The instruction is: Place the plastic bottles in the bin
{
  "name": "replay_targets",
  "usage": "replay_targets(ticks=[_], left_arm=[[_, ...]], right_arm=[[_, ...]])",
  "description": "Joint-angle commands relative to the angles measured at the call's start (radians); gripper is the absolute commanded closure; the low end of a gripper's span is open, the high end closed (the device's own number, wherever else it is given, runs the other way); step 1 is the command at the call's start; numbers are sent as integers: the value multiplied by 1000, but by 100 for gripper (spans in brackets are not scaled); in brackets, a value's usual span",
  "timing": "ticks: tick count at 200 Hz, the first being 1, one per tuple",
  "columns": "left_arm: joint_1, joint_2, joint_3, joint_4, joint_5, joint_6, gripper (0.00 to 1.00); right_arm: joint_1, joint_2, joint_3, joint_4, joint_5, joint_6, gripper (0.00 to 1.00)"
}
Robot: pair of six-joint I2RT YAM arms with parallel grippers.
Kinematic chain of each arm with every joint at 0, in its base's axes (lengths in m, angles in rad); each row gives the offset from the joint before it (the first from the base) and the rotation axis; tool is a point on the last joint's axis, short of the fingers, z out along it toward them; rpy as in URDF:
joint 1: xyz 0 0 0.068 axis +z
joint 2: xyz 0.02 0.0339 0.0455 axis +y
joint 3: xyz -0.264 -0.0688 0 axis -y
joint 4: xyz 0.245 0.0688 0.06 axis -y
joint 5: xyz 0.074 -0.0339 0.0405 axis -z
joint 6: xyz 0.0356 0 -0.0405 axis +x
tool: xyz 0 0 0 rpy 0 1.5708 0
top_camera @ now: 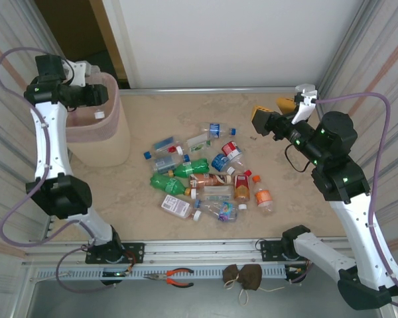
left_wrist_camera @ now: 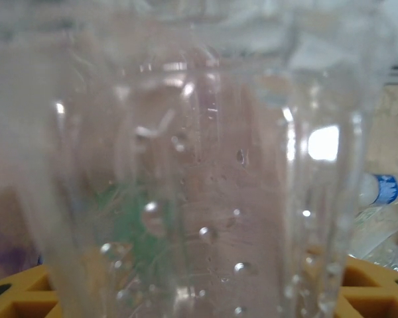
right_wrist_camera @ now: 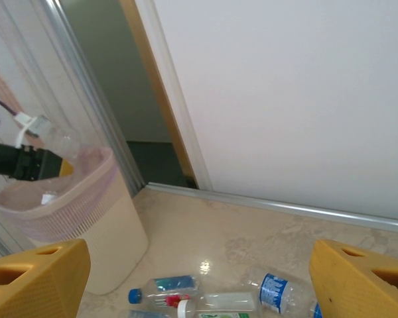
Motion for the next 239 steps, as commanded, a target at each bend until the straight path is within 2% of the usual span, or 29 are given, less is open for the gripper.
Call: replay_targets(ticks=[1,103,167,207,239], left_arm=[[6,29,-6,-59,-15,51,51],[6,267,-92,-138,15,108,51],[4,409,-99,-141,-68,108,48],[3,423,-112,-124,-79,96,38],[2,394,-112,-113,-42,88,30]], right_arm=[[-6,-3,-18,-6,-2,-17,16],[-11,8,-26,-19,5,-15,16],[-16,9,-37,-36,15,-14,16],[-24,31,-34,-107,38,-6,16],[-34,70,-19,-198,46,7,17]])
